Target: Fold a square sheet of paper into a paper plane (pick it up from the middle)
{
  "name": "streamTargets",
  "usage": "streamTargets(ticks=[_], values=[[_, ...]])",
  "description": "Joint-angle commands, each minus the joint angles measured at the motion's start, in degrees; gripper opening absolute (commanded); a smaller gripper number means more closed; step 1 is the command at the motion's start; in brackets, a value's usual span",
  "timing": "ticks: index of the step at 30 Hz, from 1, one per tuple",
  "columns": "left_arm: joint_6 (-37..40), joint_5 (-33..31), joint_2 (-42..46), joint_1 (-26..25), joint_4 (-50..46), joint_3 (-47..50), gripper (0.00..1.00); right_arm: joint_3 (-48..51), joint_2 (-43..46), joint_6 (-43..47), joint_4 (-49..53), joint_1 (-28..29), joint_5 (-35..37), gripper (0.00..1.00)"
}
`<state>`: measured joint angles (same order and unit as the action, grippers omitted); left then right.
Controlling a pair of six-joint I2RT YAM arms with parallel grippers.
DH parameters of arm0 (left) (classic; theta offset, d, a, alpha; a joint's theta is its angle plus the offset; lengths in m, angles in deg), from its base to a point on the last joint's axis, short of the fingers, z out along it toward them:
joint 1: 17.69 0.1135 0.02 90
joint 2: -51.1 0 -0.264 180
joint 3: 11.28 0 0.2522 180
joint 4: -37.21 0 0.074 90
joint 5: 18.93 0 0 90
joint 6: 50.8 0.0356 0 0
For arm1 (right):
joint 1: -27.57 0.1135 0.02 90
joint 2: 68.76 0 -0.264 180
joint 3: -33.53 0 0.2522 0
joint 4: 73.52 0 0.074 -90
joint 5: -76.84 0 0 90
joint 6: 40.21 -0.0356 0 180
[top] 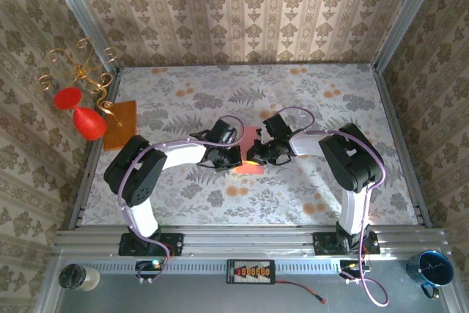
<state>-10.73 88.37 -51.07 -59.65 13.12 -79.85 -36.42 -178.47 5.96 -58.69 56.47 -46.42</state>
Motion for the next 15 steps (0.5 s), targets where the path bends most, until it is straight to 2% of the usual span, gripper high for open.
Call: streamTargets(ticks=[1,15], values=[[-0.64,-1.33,-1.81,0.22,-2.41,-0.45,0.00,0.39,-0.61,0.58,5.24,-0.11,3.83,0.04],[-1.42,-3.41,-1.19,0.31,-6.19,3.37,0.00,-1.45,-0.96,3.35,7.36,-7.56,8.44,0.04]])
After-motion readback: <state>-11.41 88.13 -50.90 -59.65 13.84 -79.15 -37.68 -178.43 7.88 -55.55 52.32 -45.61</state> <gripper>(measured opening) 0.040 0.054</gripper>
